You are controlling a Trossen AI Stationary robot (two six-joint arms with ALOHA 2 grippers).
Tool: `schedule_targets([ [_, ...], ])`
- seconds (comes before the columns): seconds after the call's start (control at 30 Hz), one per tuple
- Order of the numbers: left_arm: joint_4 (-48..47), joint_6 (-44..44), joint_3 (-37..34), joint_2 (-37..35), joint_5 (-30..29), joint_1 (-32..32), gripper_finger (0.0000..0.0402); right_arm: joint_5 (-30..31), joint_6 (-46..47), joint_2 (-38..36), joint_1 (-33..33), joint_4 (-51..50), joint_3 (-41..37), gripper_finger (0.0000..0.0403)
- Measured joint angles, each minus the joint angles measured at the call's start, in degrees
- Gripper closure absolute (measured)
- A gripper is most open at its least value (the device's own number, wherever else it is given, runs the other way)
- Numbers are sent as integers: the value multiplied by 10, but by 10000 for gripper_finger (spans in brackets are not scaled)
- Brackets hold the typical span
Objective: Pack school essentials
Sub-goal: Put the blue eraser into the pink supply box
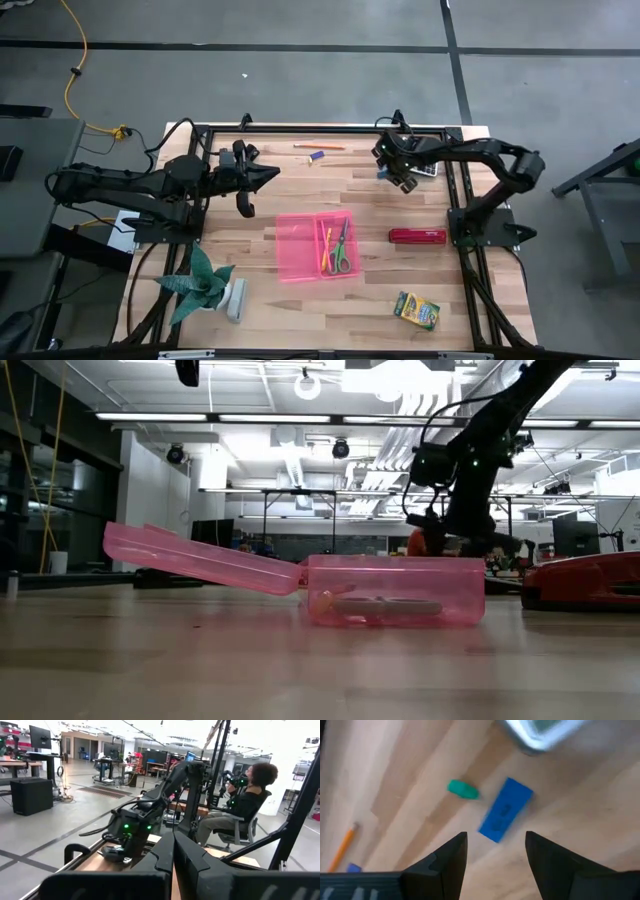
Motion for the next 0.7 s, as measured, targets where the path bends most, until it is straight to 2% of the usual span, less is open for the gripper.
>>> schedule_targets([
  [0.07,0,0,0,0,0,0,401,-17,4,16,-8,15,5,210],
  [0.17,0,0,0,0,6,0,401,-49,9,45,-17,-17,26,210],
  [0.37,0,-6,0,0,29,0,401,-47,-1,80,-26,-108,85,210],
  [0.7,-3,-6,0,0,31,0,401,-63,7,123,-34,-130,111,210],
])
